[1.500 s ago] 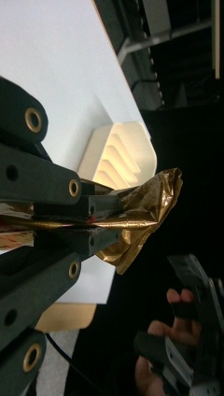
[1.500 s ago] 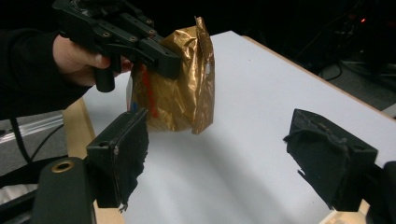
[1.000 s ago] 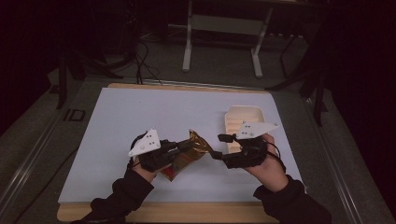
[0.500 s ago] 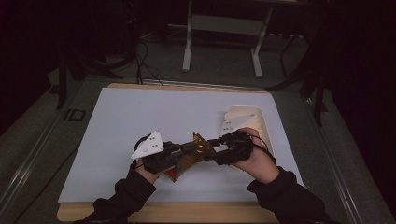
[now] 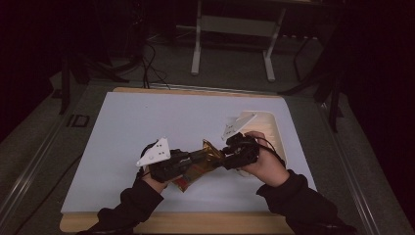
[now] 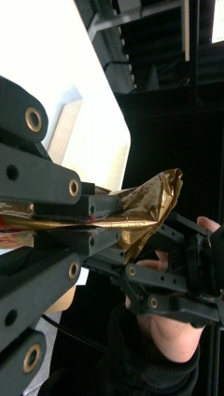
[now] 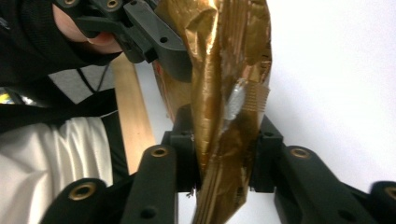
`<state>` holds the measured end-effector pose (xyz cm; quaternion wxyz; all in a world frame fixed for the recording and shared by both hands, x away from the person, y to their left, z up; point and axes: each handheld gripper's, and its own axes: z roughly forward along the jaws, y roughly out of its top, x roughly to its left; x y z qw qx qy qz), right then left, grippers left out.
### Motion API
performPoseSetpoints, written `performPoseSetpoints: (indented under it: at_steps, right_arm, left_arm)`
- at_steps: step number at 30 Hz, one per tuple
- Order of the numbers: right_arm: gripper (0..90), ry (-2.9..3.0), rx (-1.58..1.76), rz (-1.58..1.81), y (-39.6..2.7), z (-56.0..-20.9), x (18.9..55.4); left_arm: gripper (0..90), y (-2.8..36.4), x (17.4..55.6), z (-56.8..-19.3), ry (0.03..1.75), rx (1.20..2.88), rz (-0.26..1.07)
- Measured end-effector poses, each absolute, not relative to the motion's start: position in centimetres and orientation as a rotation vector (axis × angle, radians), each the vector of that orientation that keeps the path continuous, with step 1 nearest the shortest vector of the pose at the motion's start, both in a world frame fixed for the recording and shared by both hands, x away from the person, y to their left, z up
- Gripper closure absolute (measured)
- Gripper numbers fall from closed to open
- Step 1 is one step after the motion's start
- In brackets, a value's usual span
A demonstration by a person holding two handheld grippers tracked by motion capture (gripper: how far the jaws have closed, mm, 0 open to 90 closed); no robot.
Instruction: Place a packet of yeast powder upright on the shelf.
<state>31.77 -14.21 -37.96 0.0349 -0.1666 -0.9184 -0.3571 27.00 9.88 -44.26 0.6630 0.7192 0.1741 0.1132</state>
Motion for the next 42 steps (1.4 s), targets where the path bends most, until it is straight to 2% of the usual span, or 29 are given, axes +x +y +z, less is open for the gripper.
performPoseSetpoints:
  at_steps: [2,13,14,19,29,31,32,33,38,42]
  right_arm:
    - [73.6,-2.859,-0.437,-1.081,-14.2,-37.9,31.8]
    - [76.5,-2.927,-0.262,-1.036,-14.2,-37.7,31.7]
    - [76.7,-2.934,-0.252,-1.034,-14.2,-37.6,31.7]
    - [76.8,-2.955,-0.248,-1.041,-14.6,-37.3,32.0]
    - [76.8,-3.062,-0.080,-1.061,-16.0,-36.0,32.8]
    - [76.7,-3.071,-0.058,-1.067,-16.1,-35.8,32.9]
    - [76.8,-3.096,-0.007,-1.075,-16.6,-35.2,33.2]
    - [76.8,-3.106,0.014,-1.077,-16.8,-35.0,33.3]
    - [76.8,-3.154,0.071,-1.058,-17.7,-33.8,33.9]
    - [76.8,-3.182,0.083,-1.039,-18.4,-32.6,34.4]
  left_arm:
    - [85.7,10.0,27.1,-44.4,0.384,1.627,0.243]
    - [77.1,10.3,27.8,-44.0,0.389,1.671,0.130]
    - [70.2,10.3,27.8,-44.0,0.393,1.670,0.111]
    - [62.0,10.9,27.6,-43.6,0.392,1.672,0.131]
    - [39.5,11.9,27.3,-43.3,0.402,1.695,0.150]
    - [37.8,12.2,27.3,-43.5,0.401,1.689,0.165]
    - [29.6,12.3,27.3,-43.6,0.398,1.680,0.168]
    - [27.0,12.4,27.3,-43.8,0.402,1.678,0.168]
    - [18.2,13.3,27.2,-44.3,0.422,1.690,0.167]
    - [15.1,13.9,27.0,-44.7,0.438,1.720,0.167]
